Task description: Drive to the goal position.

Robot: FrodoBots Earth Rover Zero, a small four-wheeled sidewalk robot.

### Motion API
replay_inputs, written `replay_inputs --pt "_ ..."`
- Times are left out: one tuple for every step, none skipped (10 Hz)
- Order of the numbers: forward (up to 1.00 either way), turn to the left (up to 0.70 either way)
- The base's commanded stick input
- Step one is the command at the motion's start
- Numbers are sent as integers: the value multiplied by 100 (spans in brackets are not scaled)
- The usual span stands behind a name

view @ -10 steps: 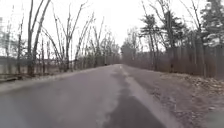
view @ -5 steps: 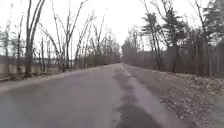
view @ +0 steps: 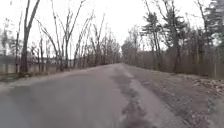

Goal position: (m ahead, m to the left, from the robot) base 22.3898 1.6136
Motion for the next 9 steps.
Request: replay_inputs --pt "85 0" --pt "85 0" --pt "85 0" --pt "85 -5" --pt "85 -16" --pt "85 -26" --pt "85 -32" --pt "85 -22" --pt "85 -12"
